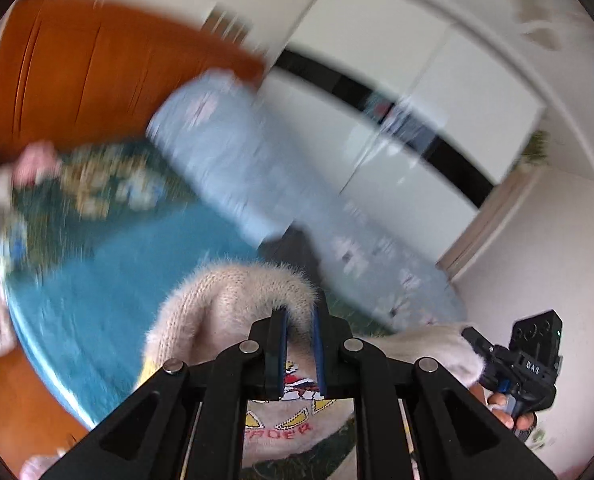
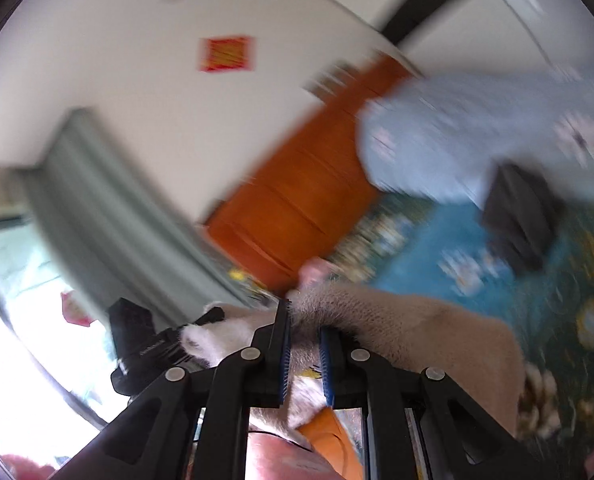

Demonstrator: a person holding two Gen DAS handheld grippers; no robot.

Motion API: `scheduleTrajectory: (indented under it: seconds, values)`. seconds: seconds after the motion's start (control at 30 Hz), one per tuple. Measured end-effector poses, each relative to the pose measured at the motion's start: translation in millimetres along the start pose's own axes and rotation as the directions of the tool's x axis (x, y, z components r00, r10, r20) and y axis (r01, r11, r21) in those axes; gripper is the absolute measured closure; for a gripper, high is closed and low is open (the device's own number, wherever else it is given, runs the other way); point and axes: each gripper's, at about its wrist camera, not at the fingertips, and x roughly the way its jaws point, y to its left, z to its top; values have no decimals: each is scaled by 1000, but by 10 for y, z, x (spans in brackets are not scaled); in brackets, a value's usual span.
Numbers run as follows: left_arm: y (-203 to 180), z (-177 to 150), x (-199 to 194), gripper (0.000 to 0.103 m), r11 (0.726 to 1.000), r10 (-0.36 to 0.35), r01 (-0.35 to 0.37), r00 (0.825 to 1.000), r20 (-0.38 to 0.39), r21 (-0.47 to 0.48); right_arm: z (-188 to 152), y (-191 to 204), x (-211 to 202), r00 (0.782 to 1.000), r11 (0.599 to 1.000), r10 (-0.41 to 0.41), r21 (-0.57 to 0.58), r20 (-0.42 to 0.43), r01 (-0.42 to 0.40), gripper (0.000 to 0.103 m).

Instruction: Fold clothes

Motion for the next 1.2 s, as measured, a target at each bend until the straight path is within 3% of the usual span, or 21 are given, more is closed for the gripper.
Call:
scheduleTrajectory:
  seconds: [0.1, 0.23, 0.4, 0.57, 0.67, 0.77, 0.87, 0.93, 1.0, 1.07, 1.13, 1.2]
  values:
    - [360, -41, 728, 91, 995, 67, -76, 991, -116, -71, 9, -545, 396, 994, 987, -89, 130, -60, 97, 89]
    - [721, -206, 1443, 91, 976, 118, -162, 955, -273, -146, 24, -1165, 801, 981, 953, -159, 242, -109, 181, 89]
    - [867, -348, 1994, 91, 961, 155, -225, 920, -360, -161, 77, -1850, 1205, 967, 902, -210, 352, -144, 249, 89]
    - [930, -141, 2315, 88, 938, 112, -215, 930, -351, -271, 252, -2236, 1430, 961, 874, -253, 399, -116, 278, 89]
    - [898, -23, 2425, 78, 926, 51, -171, 940, -336, -338, 411, -2451, 1618, 947, 854, -304, 412, -101, 318, 89]
    - [789, -28, 2422, 70, 948, 61, -152, 949, -309, -281, 569, -2666, 1806, 931, 832, -355, 425, -87, 357, 89]
    - [762, -120, 2456, 68, 959, 107, -184, 939, -326, -215, 665, -2825, 2008, 909, 812, -405, 421, -95, 405, 88]
    - [812, -187, 2486, 68, 957, 125, -204, 931, -344, -206, 729, -2862, 2093, 903, 816, -418, 397, -98, 421, 82]
    - [890, -227, 2505, 68, 950, 135, -222, 926, -352, -220, 790, -2879, 2164, 900, 823, -424, 373, -97, 428, 55]
    - [972, -247, 2506, 68, 942, 131, -226, 927, -350, -247, 836, -2796, 2166, 912, 847, -401, 344, -86, 405, 39]
    - [1019, -245, 2531, 66, 943, 125, -221, 929, -349, -248, 876, -2685, 2146, 914, 864, -399, 300, -79, 403, 39]
    - [1042, -235, 2622, 65, 947, 170, -257, 910, -377, -195, 906, -2631, 2139, 909, 867, -410, 277, -74, 414, 36]
